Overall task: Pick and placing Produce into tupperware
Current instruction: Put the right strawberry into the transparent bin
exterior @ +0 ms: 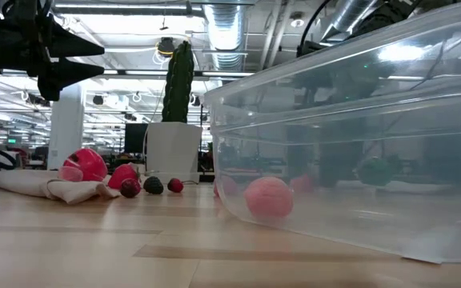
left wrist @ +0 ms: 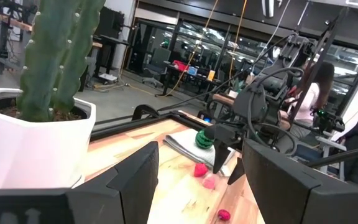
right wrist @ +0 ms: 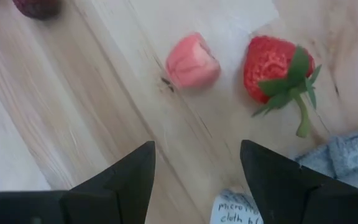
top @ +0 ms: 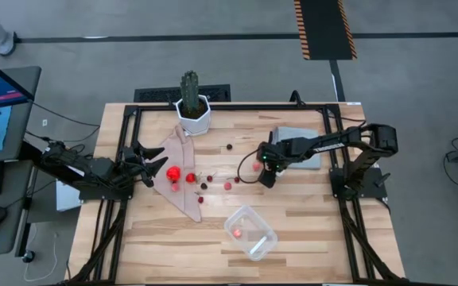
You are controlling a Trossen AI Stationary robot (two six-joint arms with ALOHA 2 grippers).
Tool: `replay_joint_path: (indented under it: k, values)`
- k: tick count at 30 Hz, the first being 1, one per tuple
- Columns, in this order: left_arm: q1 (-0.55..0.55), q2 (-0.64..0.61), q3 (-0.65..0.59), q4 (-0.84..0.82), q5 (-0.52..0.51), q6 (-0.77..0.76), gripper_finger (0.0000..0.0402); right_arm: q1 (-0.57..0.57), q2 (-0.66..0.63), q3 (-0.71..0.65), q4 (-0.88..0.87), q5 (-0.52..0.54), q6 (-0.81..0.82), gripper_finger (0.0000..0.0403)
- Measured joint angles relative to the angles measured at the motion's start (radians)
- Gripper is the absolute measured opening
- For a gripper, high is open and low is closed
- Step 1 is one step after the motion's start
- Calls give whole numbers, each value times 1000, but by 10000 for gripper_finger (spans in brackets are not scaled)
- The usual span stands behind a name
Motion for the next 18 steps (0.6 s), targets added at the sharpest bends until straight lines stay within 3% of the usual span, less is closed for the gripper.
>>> replay_joint_path:
  k: [18]
  values:
    - [0, 0, 0, -20, -14, 0, 222, -74, 0, 97, -130, 38, -100, 260]
